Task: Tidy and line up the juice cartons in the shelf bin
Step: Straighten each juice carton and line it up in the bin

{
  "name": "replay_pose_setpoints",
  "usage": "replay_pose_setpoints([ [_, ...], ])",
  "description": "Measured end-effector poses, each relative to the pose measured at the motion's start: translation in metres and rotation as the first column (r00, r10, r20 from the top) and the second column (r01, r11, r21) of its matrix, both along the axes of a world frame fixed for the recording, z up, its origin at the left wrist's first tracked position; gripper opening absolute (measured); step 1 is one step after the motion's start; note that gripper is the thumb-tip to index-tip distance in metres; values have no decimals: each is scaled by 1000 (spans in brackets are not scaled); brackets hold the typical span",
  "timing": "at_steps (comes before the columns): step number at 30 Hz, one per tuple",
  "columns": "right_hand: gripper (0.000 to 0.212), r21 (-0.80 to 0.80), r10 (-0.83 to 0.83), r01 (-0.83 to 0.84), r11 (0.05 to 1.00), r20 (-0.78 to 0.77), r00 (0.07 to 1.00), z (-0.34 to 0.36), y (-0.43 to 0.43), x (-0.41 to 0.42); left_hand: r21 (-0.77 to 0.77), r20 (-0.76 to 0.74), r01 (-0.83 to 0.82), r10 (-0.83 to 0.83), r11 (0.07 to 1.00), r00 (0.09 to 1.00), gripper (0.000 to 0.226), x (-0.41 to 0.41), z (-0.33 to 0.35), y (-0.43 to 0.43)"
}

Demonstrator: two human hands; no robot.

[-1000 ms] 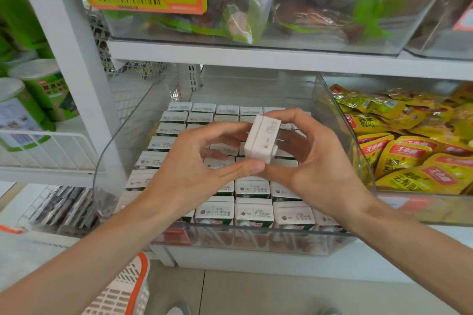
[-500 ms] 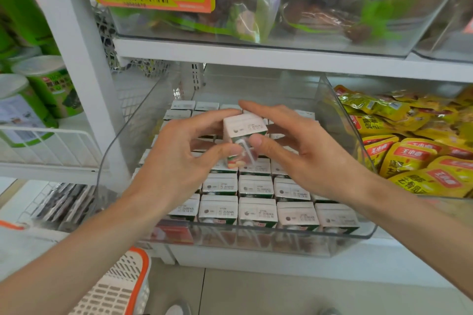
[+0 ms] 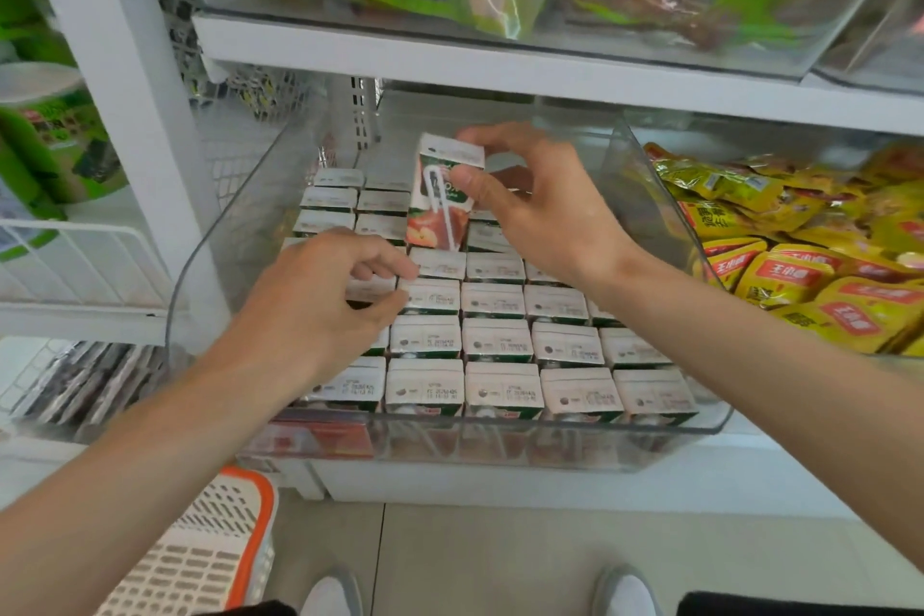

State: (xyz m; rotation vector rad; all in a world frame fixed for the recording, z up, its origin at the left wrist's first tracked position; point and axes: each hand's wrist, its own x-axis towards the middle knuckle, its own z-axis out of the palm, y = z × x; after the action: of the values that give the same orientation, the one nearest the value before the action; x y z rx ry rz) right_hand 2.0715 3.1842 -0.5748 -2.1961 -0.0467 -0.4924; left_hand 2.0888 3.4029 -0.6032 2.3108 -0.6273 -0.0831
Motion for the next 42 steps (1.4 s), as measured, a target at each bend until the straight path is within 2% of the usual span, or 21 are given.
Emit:
replay_pose_setpoints([
  [4, 35, -77, 18, -18, 997, -6, 1000, 2, -2, 6, -14, -1, 12, -12, 1000, 1000, 15, 0, -2, 1],
  [13, 30, -111, 49, -56, 992, -64, 997, 6, -6, 10, -25, 10, 38, -38, 999, 999, 12, 1, -3, 2],
  [18, 26, -195, 43, -84, 977, -205, 978, -10, -8, 12, -26, 17, 40, -39, 999, 999, 13, 1, -3, 0],
  [22, 33, -417, 28, -131, 899, -244, 969, -19, -8, 11, -32, 13, 45, -44, 998, 999, 14, 1, -3, 1],
  [25, 32, -465, 32, -155, 872, -260, 965, -13, -13, 10, -34, 12, 46, -46, 998, 999, 14, 0, -3, 1],
  [27, 32, -497, -24, -117, 860, -269, 963, -6, -24, 9, -31, 8, 46, -46, 998, 999, 14, 0, -3, 2],
  [31, 29, -598, -85, -169, 784, -372, 924, 6, -42, 8, -25, 3, 44, -44, 999, 999, 15, 0, -4, 1],
  [36, 35, -696, -90, -244, 676, -406, 909, 15, -42, 16, -30, -4, 43, -44, 999, 999, 17, -1, -3, 1],
  [39, 35, -687, -71, -280, 670, -435, 898, 17, -42, 15, -34, -5, 46, -46, 998, 999, 18, -2, -3, 1],
  [42, 37, -644, -21, -273, 714, -409, 912, 20, -48, 9, -37, -6, 56, -56, 998, 998, 19, -1, -3, 0],
])
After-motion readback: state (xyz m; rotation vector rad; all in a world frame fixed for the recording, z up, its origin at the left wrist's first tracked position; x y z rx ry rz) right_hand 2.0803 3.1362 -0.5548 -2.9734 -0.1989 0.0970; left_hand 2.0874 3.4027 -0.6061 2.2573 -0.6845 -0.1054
